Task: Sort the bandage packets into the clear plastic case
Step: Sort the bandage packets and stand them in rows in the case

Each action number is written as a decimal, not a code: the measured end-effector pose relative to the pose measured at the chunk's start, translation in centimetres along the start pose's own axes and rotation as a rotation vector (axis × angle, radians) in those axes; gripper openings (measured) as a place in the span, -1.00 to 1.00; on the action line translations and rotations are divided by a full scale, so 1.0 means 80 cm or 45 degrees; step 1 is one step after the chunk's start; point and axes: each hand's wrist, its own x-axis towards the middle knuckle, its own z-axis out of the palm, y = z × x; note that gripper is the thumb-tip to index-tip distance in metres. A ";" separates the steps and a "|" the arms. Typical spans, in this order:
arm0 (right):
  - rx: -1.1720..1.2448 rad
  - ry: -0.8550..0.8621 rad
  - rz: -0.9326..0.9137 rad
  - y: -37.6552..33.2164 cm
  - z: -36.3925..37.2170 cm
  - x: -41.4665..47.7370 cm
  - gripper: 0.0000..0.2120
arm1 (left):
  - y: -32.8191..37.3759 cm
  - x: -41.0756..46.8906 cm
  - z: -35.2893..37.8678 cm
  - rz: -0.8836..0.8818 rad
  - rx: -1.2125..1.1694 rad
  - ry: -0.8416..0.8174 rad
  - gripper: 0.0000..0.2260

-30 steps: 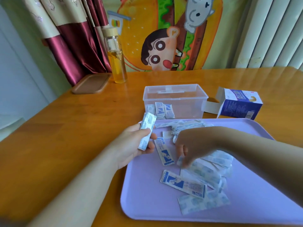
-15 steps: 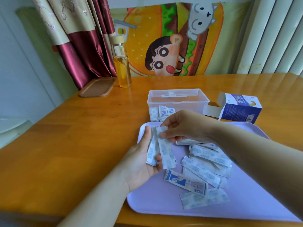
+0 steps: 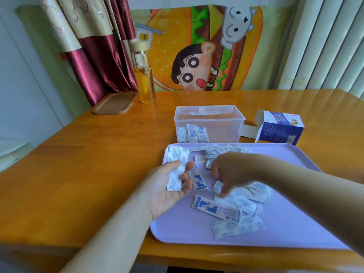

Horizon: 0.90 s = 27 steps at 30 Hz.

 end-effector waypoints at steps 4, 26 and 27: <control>0.058 -0.001 -0.007 0.004 0.004 0.004 -0.66 | 0.000 0.003 -0.001 0.013 0.018 0.016 -0.80; 0.947 0.725 -0.243 -0.019 -0.010 0.022 -0.59 | -0.010 -0.007 0.002 -0.101 0.007 -0.155 -0.79; 0.902 0.662 -0.297 -0.019 -0.012 0.017 -0.39 | -0.009 -0.007 0.000 -0.081 0.022 -0.152 -0.79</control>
